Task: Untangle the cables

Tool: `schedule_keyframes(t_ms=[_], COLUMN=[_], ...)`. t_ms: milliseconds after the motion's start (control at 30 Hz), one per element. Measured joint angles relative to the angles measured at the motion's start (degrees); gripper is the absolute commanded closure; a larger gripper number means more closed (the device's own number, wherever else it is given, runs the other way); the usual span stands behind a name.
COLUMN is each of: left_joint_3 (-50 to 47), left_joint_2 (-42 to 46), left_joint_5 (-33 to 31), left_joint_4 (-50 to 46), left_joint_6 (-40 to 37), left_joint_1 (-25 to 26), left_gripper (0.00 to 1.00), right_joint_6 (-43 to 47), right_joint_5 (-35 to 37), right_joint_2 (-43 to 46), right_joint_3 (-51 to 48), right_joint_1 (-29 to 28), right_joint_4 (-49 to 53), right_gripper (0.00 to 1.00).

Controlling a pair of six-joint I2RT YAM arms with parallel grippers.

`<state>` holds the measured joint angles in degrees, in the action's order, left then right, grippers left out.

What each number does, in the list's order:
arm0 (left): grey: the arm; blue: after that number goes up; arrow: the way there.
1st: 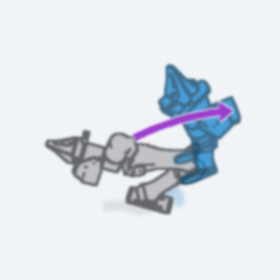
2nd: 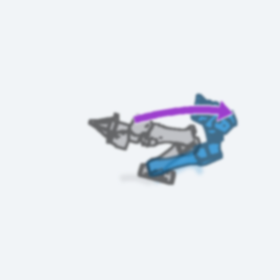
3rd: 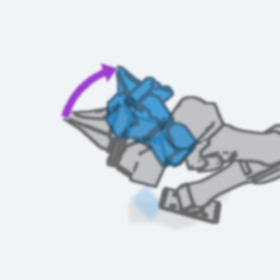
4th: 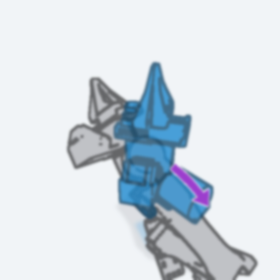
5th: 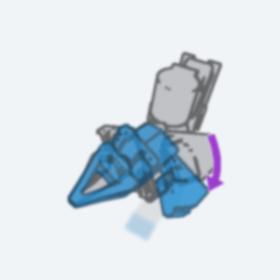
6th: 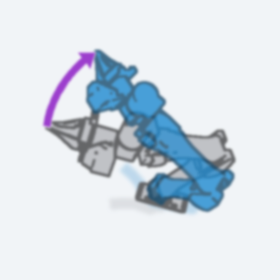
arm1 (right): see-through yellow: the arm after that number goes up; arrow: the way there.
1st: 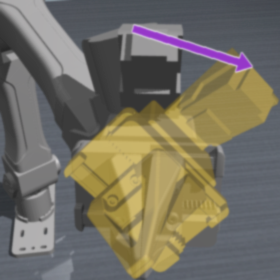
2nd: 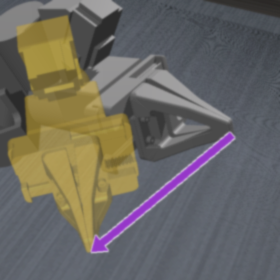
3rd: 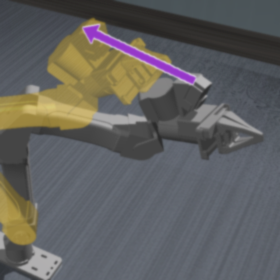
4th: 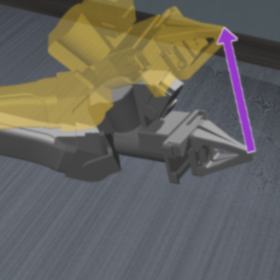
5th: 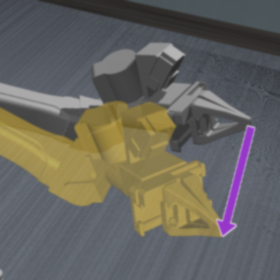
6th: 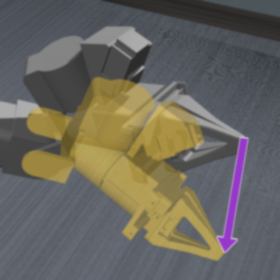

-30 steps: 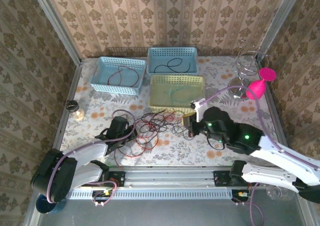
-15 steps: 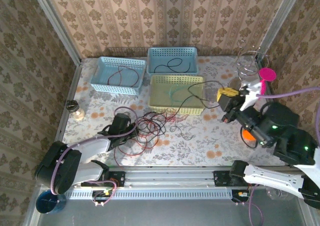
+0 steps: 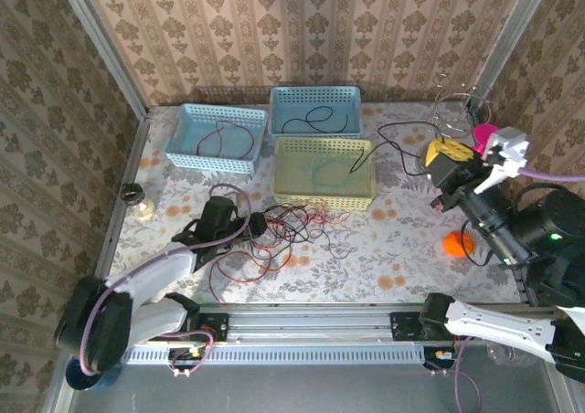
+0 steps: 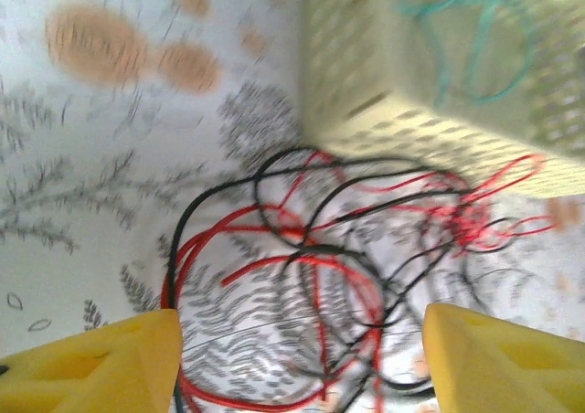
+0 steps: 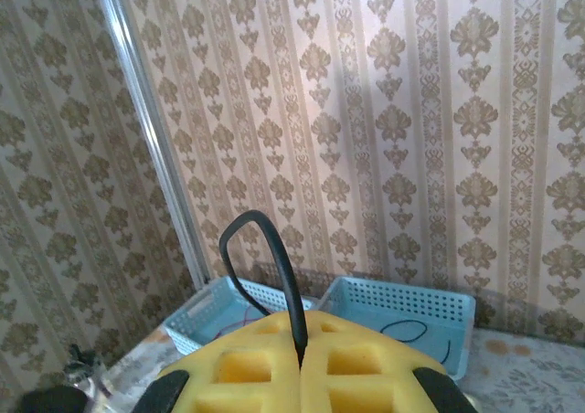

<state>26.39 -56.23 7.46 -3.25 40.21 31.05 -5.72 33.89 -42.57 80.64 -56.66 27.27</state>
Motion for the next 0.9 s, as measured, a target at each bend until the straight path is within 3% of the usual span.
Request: schedule_keyframes(t_ms=[167,367,900], left_joint_3=[1.14,1.11,7.89], left_joint_2=[10.95,17.81,18.27], left_joint_5=[-0.83,-2.64,-4.52], left_joint_4=[-5.84,-12.46,-27.87], left_joint_6=[-1.09,-1.25,-7.08], left_joint_1=[-0.63,-1.53,-1.53], left_gripper=[0.29,0.27,0.17], right_joint_6=[0.48,0.22,-8.26], right_joint_5=[0.37,-0.33,-15.17], right_joint_2=[-3.98,-7.21,-13.09], right_joint_3=[-0.11,-0.13,-2.62], right_joint_1=[0.07,1.86,18.01], right_joint_4=[-0.24,-0.48,-1.84], right_gripper=[1.00,1.00,1.00])
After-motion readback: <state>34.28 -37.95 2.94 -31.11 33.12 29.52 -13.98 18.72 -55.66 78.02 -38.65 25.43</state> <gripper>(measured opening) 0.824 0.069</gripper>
